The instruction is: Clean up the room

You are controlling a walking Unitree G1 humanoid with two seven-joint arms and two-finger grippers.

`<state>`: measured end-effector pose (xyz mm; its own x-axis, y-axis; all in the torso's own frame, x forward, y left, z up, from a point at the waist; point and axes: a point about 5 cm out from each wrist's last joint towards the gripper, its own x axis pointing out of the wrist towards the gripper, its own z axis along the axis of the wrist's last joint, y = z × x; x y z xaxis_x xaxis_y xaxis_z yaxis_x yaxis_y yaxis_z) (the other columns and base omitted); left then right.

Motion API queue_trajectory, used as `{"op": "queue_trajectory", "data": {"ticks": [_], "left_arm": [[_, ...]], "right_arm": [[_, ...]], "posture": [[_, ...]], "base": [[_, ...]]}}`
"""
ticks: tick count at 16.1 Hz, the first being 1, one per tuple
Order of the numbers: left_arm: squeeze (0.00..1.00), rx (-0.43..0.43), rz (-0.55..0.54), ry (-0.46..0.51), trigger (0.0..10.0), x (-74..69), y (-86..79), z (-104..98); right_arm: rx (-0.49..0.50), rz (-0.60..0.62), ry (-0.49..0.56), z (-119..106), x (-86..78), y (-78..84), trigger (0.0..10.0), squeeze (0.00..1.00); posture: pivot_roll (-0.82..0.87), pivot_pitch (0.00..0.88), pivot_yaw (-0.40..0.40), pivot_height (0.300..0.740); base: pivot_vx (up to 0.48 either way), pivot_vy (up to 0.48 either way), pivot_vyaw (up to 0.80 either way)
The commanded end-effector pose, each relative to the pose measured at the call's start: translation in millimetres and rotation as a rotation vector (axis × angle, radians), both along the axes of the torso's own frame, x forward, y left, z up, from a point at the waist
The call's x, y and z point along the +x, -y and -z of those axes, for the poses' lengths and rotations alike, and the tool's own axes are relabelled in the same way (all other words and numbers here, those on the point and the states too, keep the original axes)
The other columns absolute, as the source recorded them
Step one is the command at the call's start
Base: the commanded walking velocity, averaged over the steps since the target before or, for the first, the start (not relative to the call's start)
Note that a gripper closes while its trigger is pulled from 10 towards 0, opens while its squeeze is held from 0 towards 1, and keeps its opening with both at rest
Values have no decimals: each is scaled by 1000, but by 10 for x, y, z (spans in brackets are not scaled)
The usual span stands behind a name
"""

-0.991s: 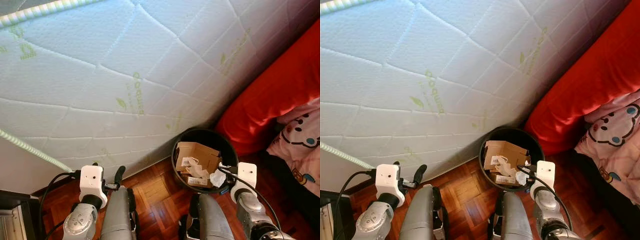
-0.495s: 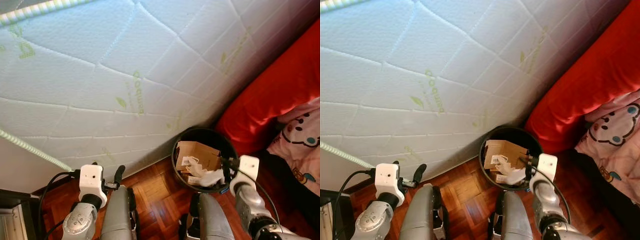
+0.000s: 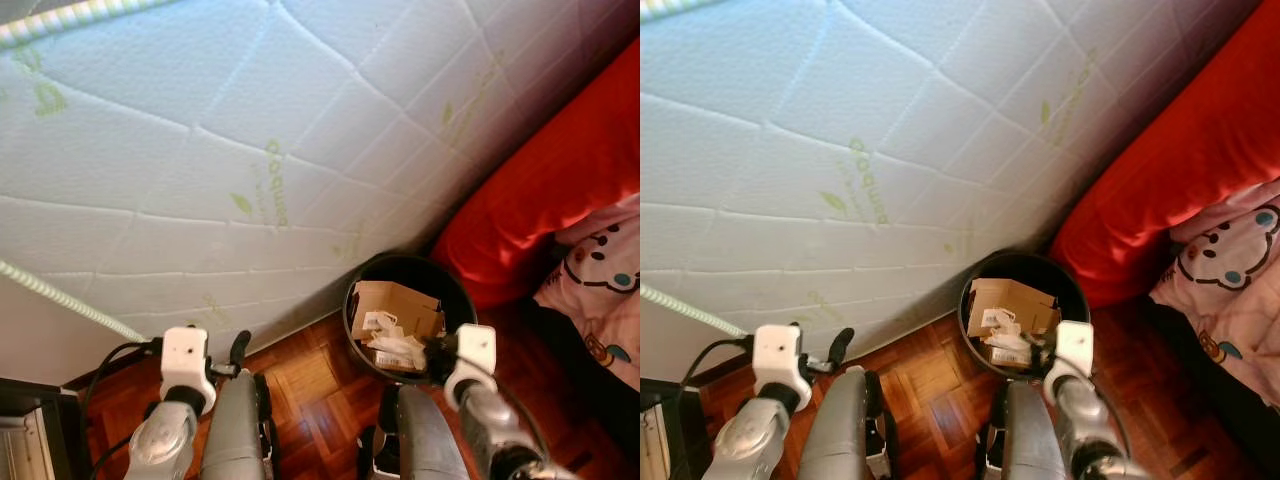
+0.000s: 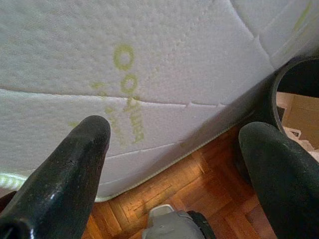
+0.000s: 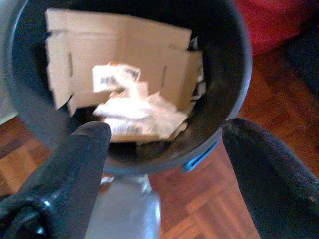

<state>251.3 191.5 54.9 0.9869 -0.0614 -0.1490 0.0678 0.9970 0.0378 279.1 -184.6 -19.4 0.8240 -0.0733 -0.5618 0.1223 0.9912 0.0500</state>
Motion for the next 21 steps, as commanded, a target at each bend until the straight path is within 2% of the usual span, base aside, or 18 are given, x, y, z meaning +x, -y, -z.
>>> {"op": "queue_trajectory", "data": {"ticks": [1, 4, 7, 10, 12, 13, 14, 17, 19, 21], "left_arm": [[0, 13, -4, -45, 10000, -42, -27, 116], [0, 6, -23, -119, 10000, 23, -76, 280], [0, -28, -110, -266, 10000, -4, -209, 582], [0, -70, -141, -378, 10000, -55, -227, 768], [0, -62, -149, -486, 10000, -163, -223, 938], [0, -43, -174, -570, 10000, -276, -242, 1056], [0, -40, -187, -605, 10000, -329, -252, 1102], [0, -21, -209, -694, 10000, -524, -296, 1230], [0, -15, -213, -709, 10000, -556, -314, 1248], [0, -11, -214, -726, 10000, -592, -321, 1269]], "right_arm": [[-4, -7, -46, 104, -121, 9, 10000, 0], [26, 8, -88, 214, -259, -11, 10000, 0], [47, 6, -152, 389, -520, -6, 10000, 0], [32, 10, -189, 457, -640, 39, 10000, 0], [23, 5, -220, 523, -763, 55, 10000, 0], [22, 34, -259, 577, -873, 107, 10000, 0], [24, 42, -272, 592, -904, 125, 10000, 0], [19, 33, -287, 606, -927, 125, 10000, 0], [39, 45, -270, 599, -914, 111, 10000, 0], [41, 45, -282, 622, -965, 120, 10000, 0]], "posture": [[149, 266, -59, 636], [137, 214, -61, 666], [109, 118, -63, 701], [96, 61, -72, 706], [73, 8, -79, 706], [73, 0, -84, 706], [71, 0, -86, 706], [68, 0, -81, 706], [56, 0, -72, 706], [59, 0, -73, 726]], "base": [[0, 0, 0], [0, 0, 0], [0, 0, 0], [0, 0, 0], [0, 0, 0], [0, 0, 0], [0, 0, 0], [0, 0, 0], [0, 0, 0], [0, 0, 0]]}}
